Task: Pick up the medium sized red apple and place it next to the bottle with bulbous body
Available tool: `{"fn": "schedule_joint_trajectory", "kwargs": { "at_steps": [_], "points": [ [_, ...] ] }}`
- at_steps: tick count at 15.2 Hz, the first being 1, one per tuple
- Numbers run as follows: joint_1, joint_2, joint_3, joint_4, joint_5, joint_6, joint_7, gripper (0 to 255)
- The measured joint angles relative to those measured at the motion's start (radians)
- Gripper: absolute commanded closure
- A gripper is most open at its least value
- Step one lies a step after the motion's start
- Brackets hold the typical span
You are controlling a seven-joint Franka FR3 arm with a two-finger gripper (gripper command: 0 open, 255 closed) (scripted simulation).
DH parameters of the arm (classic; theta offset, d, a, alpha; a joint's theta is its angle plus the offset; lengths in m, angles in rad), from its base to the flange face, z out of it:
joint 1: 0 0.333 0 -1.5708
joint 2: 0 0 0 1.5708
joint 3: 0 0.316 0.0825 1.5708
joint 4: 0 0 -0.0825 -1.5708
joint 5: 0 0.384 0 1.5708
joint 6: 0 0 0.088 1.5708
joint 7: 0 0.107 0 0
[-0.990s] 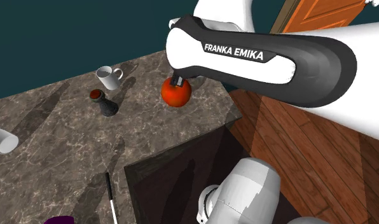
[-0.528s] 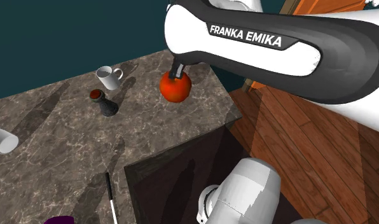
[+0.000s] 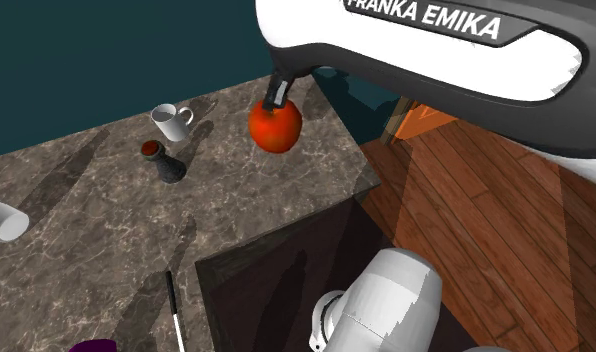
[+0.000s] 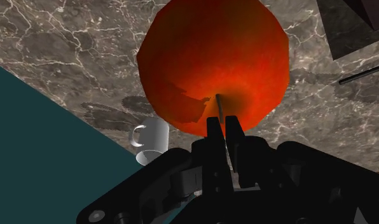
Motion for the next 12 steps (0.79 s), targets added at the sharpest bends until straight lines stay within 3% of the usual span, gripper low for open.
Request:
{"fn": "schedule_joint_trajectory", "kwargs": {
  "at_steps": [12],
  "points": [
    [0.009, -0.007, 0.046, 0.145, 0.017, -0.150, 0.036, 255]
  ]
}}
